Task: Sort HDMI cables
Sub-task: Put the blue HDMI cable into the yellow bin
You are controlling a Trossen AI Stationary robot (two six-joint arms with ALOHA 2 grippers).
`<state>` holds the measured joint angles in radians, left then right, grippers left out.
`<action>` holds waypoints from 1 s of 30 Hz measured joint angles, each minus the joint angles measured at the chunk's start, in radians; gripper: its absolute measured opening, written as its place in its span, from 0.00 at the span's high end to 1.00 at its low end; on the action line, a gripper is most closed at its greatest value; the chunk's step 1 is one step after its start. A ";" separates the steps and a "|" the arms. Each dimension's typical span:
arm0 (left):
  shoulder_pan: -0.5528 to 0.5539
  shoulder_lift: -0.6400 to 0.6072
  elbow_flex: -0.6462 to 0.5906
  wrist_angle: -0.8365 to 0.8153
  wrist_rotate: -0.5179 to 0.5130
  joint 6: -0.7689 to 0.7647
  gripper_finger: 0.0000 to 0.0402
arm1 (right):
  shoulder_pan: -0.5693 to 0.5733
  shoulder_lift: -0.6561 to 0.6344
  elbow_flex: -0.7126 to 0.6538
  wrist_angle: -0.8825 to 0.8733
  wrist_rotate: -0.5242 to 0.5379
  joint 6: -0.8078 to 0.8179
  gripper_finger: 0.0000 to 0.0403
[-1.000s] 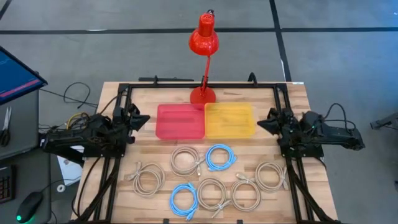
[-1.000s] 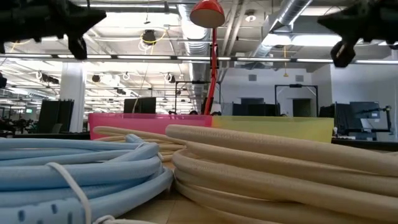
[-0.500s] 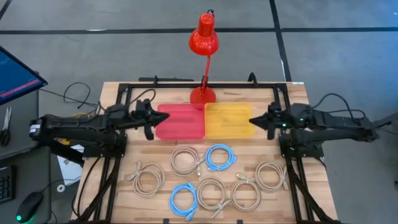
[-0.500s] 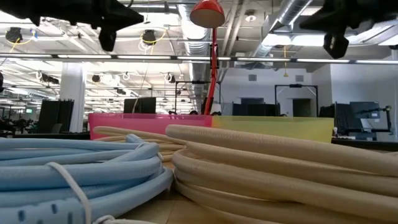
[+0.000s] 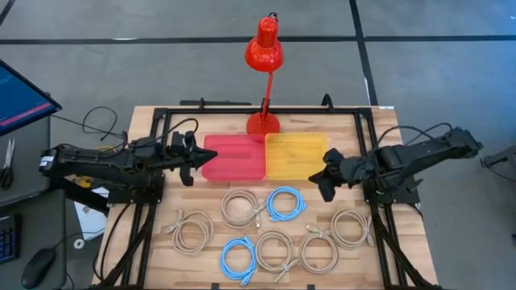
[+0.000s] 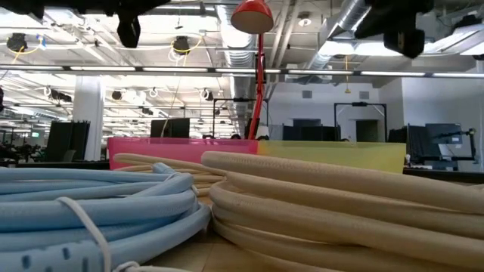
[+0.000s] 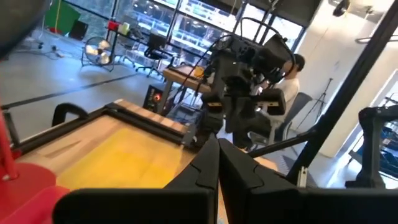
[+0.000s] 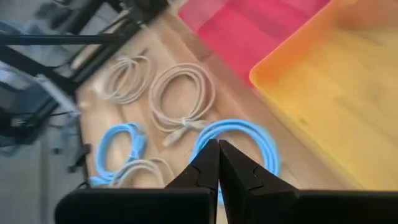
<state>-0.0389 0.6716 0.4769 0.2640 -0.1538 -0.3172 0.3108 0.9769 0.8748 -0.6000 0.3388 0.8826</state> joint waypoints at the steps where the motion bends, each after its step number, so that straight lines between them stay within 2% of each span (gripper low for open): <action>1: -0.022 0.000 0.008 -0.007 -0.022 0.015 0.99 | 0.022 0.021 0.029 -0.035 0.041 0.014 1.00; 7: -0.163 0.000 0.077 -0.181 -0.203 0.056 0.99 | 0.105 0.132 0.165 -0.223 0.218 0.156 1.00; 13: -0.243 0.001 0.083 -0.197 -0.248 0.024 0.99 | 0.114 0.261 0.215 -0.317 0.230 0.339 1.00; 19: -0.283 0.001 0.083 -0.197 -0.250 0.024 0.99 | 0.110 0.375 0.219 -0.286 0.174 0.357 1.00; 26: -0.289 0.001 0.083 -0.197 -0.250 0.021 0.99 | 0.105 0.461 0.219 -0.231 0.054 0.197 1.00; 30: -0.289 0.001 0.083 -0.196 -0.250 0.021 0.98 | 0.104 0.501 0.219 -0.210 -0.004 0.186 1.00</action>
<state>-0.3283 0.6724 0.5602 0.0677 -0.4038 -0.2966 0.4146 1.4779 1.0939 -0.8099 0.3346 1.0684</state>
